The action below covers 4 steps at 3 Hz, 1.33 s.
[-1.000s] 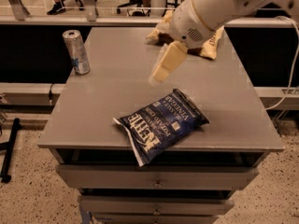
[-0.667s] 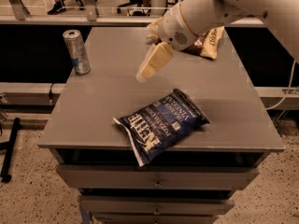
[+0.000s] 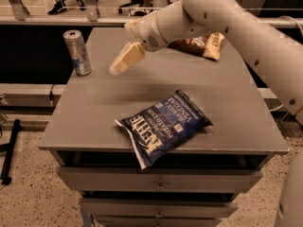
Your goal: Move redbull can near brown chip bag
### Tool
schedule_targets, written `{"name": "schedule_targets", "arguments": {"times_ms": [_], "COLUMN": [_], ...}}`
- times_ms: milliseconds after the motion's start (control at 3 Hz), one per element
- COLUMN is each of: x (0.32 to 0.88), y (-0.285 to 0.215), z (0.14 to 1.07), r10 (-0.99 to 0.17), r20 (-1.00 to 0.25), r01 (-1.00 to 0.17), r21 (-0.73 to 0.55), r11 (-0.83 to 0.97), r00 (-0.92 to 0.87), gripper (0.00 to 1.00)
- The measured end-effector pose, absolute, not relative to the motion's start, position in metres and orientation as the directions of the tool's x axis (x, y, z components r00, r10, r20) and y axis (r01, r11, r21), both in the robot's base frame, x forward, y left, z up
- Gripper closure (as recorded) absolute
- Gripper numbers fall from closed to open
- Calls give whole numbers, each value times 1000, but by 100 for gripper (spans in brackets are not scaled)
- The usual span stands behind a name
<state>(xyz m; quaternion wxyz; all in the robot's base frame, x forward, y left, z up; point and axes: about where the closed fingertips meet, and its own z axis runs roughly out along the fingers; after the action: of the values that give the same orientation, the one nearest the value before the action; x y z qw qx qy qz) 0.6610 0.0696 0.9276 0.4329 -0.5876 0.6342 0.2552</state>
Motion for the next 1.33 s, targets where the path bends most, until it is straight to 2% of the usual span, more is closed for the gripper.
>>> {"name": "schedule_targets", "arguments": {"times_ms": [667,1333], "x": [703,713], "y": [138,199], "z": [930,926], "r10": [-374,-274], "r20": [-922,-958], "r01": [-955,-960], "r21": [-194,-154], "r11": [226,233], "r00": [98,87], "gripper": [0,0]}}
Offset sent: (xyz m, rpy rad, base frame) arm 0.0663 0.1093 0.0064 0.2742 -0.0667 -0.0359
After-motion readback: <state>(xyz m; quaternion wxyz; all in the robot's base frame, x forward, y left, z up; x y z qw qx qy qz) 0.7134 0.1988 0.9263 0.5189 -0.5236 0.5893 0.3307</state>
